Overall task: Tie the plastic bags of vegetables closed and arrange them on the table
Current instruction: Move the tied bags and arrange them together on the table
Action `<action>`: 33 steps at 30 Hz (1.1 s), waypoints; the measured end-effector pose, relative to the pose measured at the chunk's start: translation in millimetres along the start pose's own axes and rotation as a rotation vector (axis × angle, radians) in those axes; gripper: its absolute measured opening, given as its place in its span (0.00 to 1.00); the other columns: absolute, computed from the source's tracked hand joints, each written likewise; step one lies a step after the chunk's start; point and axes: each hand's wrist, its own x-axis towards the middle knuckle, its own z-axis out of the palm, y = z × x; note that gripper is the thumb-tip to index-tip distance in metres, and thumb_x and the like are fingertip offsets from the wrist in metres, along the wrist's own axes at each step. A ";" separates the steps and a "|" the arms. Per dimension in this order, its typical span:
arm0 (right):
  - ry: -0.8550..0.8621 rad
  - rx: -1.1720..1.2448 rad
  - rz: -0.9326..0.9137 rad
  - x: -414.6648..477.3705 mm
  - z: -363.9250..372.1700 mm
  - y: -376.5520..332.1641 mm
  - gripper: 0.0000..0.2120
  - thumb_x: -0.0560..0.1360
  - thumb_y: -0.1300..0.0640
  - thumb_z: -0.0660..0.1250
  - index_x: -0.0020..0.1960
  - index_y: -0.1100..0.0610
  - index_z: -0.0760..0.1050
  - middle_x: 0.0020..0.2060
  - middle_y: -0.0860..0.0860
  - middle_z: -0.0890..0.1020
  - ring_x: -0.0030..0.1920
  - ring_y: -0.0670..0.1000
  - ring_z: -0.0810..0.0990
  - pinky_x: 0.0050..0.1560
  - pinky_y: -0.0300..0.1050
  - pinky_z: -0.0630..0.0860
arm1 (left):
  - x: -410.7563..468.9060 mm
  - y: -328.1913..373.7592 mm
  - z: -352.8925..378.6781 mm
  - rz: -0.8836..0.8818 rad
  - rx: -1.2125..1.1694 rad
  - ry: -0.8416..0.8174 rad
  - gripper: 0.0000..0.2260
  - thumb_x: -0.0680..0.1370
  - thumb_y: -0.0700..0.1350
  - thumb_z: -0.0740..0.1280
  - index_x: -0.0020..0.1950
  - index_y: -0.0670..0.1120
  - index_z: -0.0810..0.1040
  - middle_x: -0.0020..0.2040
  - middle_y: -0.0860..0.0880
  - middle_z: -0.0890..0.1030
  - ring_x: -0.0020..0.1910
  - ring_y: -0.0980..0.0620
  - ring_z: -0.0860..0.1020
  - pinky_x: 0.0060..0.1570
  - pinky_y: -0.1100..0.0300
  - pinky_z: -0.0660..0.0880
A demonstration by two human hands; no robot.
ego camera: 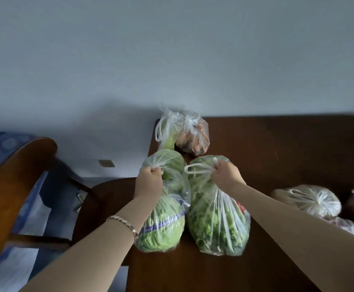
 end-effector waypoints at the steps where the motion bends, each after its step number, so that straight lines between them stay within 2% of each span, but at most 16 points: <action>1: 0.011 0.019 0.022 4.5 0.9 0.9 0.07 0.70 0.65 0.61 0.35 0.57 0.67 0.33 0.50 0.72 0.39 0.54 0.71 0.31 0.42 0.65 | 3.2 -1.1 0.1 -0.009 -0.009 -0.006 0.13 0.80 0.43 0.54 0.36 0.41 0.65 0.31 0.47 0.68 0.30 0.53 0.66 0.28 0.58 0.61; 2: 0.019 0.054 0.036 7.0 2.8 2.4 0.04 0.70 0.65 0.63 0.42 0.58 0.70 0.38 0.52 0.74 0.41 0.54 0.73 0.35 0.43 0.68 | 5.9 -5.8 0.0 -0.010 -0.006 -0.013 0.12 0.80 0.44 0.54 0.38 0.42 0.65 0.33 0.46 0.70 0.31 0.51 0.68 0.30 0.58 0.63; 3: 0.024 0.110 0.076 5.8 4.6 5.4 0.09 0.70 0.63 0.65 0.50 0.58 0.72 0.44 0.53 0.76 0.43 0.54 0.74 0.39 0.44 0.70 | 5.3 -10.8 -0.2 0.004 0.003 -0.027 0.11 0.80 0.45 0.54 0.39 0.43 0.66 0.36 0.44 0.72 0.34 0.48 0.71 0.34 0.56 0.66; 5: 0.062 0.230 0.142 -7.1 8.2 14.5 0.22 0.71 0.58 0.67 0.63 0.56 0.67 0.56 0.55 0.73 0.50 0.53 0.74 0.46 0.46 0.72 | -2.6 -20.2 1.3 0.104 0.040 -0.035 0.07 0.79 0.46 0.57 0.43 0.45 0.67 0.44 0.41 0.75 0.44 0.43 0.76 0.43 0.50 0.72; 6: 0.112 0.233 0.156 -16.2 12.0 21.0 0.26 0.71 0.54 0.67 0.67 0.54 0.64 0.61 0.56 0.70 0.55 0.53 0.71 0.53 0.47 0.72 | -9.6 -24.7 1.8 0.160 0.093 -0.038 0.07 0.79 0.47 0.58 0.50 0.44 0.69 0.50 0.41 0.76 0.50 0.43 0.76 0.49 0.49 0.73; 7: 0.152 0.176 0.199 -26.4 17.1 27.0 0.30 0.71 0.49 0.66 0.69 0.52 0.60 0.65 0.56 0.66 0.61 0.55 0.68 0.61 0.52 0.69 | -18.8 -27.4 2.2 0.188 0.192 -0.050 0.13 0.78 0.48 0.59 0.59 0.43 0.67 0.57 0.40 0.73 0.57 0.42 0.73 0.55 0.51 0.71; 9: 0.182 0.090 0.364 -47.4 29.5 40.7 0.37 0.70 0.39 0.64 0.73 0.47 0.52 0.71 0.57 0.60 0.69 0.60 0.59 0.69 0.60 0.60 | -38.6 -32.3 1.7 0.185 0.455 -0.080 0.30 0.78 0.57 0.57 0.75 0.47 0.51 0.73 0.39 0.57 0.72 0.42 0.60 0.67 0.51 0.61; 11: 0.138 0.123 0.555 -65.0 44.4 53.1 0.42 0.68 0.33 0.62 0.74 0.44 0.46 0.72 0.59 0.56 0.71 0.62 0.56 0.69 0.62 0.58 | -52.7 -39.9 2.8 0.286 0.644 -0.097 0.35 0.74 0.68 0.50 0.74 0.58 0.38 0.76 0.42 0.39 0.75 0.38 0.47 0.71 0.40 0.54; 14: 0.099 0.173 0.633 -78.0 65.3 58.8 0.42 0.68 0.31 0.60 0.74 0.43 0.45 0.73 0.59 0.54 0.72 0.62 0.53 0.67 0.62 0.59 | -53.0 -51.6 7.2 0.331 0.728 -0.194 0.34 0.70 0.72 0.49 0.72 0.66 0.38 0.76 0.43 0.36 0.75 0.35 0.44 0.69 0.35 0.56; 18: 0.176 0.252 0.681 -62.5 80.1 46.5 0.40 0.69 0.33 0.62 0.74 0.44 0.49 0.72 0.59 0.55 0.70 0.64 0.54 0.66 0.62 0.61 | -46.2 -52.1 8.4 0.322 0.743 -0.192 0.33 0.73 0.68 0.54 0.74 0.63 0.45 0.78 0.45 0.43 0.75 0.38 0.52 0.68 0.40 0.62; 21: 0.155 0.249 0.662 -51.8 81.9 41.2 0.38 0.70 0.34 0.61 0.74 0.46 0.52 0.71 0.59 0.56 0.70 0.64 0.55 0.66 0.60 0.61 | -41.8 -53.8 10.9 0.320 0.704 -0.195 0.32 0.74 0.66 0.55 0.74 0.62 0.46 0.78 0.46 0.44 0.75 0.40 0.55 0.69 0.42 0.61; 25: -0.014 0.090 0.554 -54.6 67.3 57.3 0.40 0.70 0.35 0.63 0.75 0.46 0.50 0.71 0.60 0.58 0.69 0.64 0.60 0.65 0.58 0.66 | -43.8 -49.9 9.9 0.305 0.737 -0.206 0.31 0.75 0.64 0.54 0.75 0.60 0.46 0.78 0.45 0.43 0.74 0.39 0.54 0.69 0.40 0.60; 28: -0.193 0.072 0.421 -58.4 36.9 74.2 0.40 0.70 0.40 0.67 0.74 0.52 0.53 0.68 0.58 0.67 0.63 0.59 0.72 0.59 0.49 0.73 | -54.7 -31.8 14.8 0.216 0.783 -0.176 0.33 0.76 0.60 0.56 0.76 0.53 0.43 0.75 0.38 0.36 0.74 0.33 0.45 0.71 0.35 0.48; 29: -0.233 0.079 0.373 -60.0 23.6 79.2 0.36 0.70 0.43 0.68 0.72 0.55 0.59 0.63 0.56 0.73 0.59 0.56 0.75 0.55 0.45 0.73 | -62.2 -21.1 19.9 0.200 0.778 -0.176 0.34 0.77 0.56 0.57 0.76 0.50 0.41 0.74 0.36 0.32 0.74 0.32 0.40 0.71 0.36 0.43; 31: -0.250 0.083 0.283 -60.6 0.0 88.5 0.23 0.72 0.49 0.68 0.62 0.60 0.72 0.47 0.54 0.80 0.45 0.51 0.79 0.44 0.40 0.73 | -76.8 2.4 33.0 0.259 0.755 -0.219 0.37 0.77 0.49 0.59 0.75 0.48 0.36 0.71 0.35 0.27 0.72 0.33 0.32 0.70 0.38 0.35; 33: -0.219 0.114 0.223 -64.4 -27.2 103.1 0.10 0.73 0.51 0.67 0.48 0.58 0.79 0.38 0.55 0.82 0.36 0.50 0.78 0.35 0.38 0.72 | -95.1 28.8 54.5 0.433 0.737 -0.330 0.37 0.77 0.47 0.59 0.75 0.49 0.35 0.73 0.38 0.30 0.73 0.35 0.33 0.71 0.41 0.36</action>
